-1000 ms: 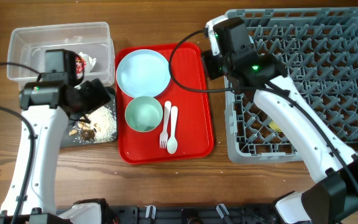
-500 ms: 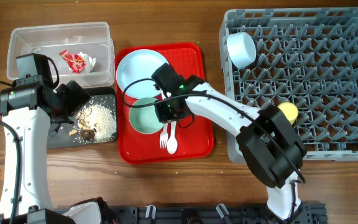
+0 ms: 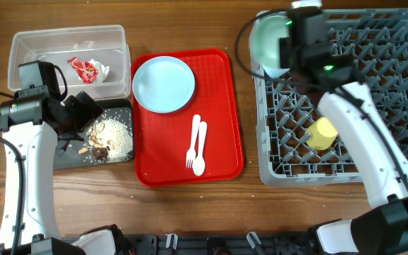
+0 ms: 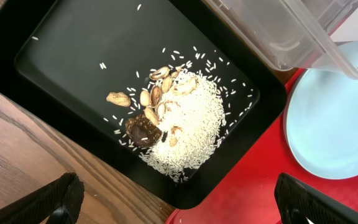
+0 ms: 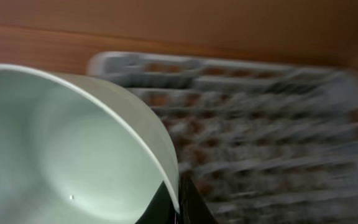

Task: Sort waste into correct bins and load items into the dishwasher rack
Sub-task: 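Grasp the green bowl with the right gripper and place it in the rack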

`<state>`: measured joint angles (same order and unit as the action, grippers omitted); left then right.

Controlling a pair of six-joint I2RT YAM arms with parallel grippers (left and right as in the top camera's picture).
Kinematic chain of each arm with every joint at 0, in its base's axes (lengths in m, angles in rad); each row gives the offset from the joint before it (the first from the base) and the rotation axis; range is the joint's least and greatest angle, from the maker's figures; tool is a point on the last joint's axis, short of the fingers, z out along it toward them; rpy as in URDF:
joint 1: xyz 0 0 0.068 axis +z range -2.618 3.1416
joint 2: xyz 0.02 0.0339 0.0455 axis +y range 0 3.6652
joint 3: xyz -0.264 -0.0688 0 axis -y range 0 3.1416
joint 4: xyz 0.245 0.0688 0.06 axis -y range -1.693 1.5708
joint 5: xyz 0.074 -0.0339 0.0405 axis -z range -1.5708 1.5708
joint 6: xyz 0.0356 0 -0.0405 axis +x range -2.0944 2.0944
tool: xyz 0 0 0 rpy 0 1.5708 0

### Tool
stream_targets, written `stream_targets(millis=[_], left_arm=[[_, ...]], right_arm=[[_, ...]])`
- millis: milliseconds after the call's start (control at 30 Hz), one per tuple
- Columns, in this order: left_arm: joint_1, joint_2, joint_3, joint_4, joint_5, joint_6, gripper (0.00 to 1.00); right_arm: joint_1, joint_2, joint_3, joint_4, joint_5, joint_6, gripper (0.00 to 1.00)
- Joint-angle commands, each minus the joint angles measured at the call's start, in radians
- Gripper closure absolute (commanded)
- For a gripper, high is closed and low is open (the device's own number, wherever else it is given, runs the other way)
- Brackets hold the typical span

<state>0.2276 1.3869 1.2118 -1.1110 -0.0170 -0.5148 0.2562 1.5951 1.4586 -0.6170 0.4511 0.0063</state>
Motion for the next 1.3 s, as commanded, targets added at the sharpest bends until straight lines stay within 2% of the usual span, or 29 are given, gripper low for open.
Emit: stream_targets(millis=[0, 167, 367, 500, 633, 700, 900, 1267], left_arm=[[0.005, -0.014, 0.002, -0.001, 0.009, -0.017, 0.0], [0.004, -0.014, 0.002, -0.001, 0.009, -0.018, 0.0], [0.004, -0.014, 0.002, -0.001, 0.009, -0.018, 0.0], [0.005, -0.014, 0.002, -0.001, 0.01, -0.018, 0.01], [0.005, -0.014, 0.002, -0.001, 0.027, -0.018, 0.0], [0.005, -0.014, 0.002, -0.001, 0.027, -0.018, 0.0], [0.005, -0.014, 0.002, -0.001, 0.027, -0.018, 0.0], [0.005, -0.014, 0.002, 0.0, 0.027, -0.018, 0.0]], right_arm=[[-0.099, 0.037, 0.01, 0.093, 0.236, -0.271, 0.96], [-0.159, 0.183, 0.01, 0.374, 0.558, -0.512, 0.96], [-0.16, 0.365, 0.01, 0.477, 0.652, -0.537, 0.96], [-0.159, 0.457, 0.01, 0.475, 0.679, -0.526, 0.96], [-0.15, 0.476, 0.01, 0.481, 0.682, -0.5, 0.96], [-0.148, 0.476, 0.01, 0.545, 0.741, -0.505, 0.96], [-0.148, 0.476, 0.01, 0.811, 0.757, -0.714, 0.96], [-0.144, 0.476, 0.009, 0.803, 0.707, -0.714, 0.96]])
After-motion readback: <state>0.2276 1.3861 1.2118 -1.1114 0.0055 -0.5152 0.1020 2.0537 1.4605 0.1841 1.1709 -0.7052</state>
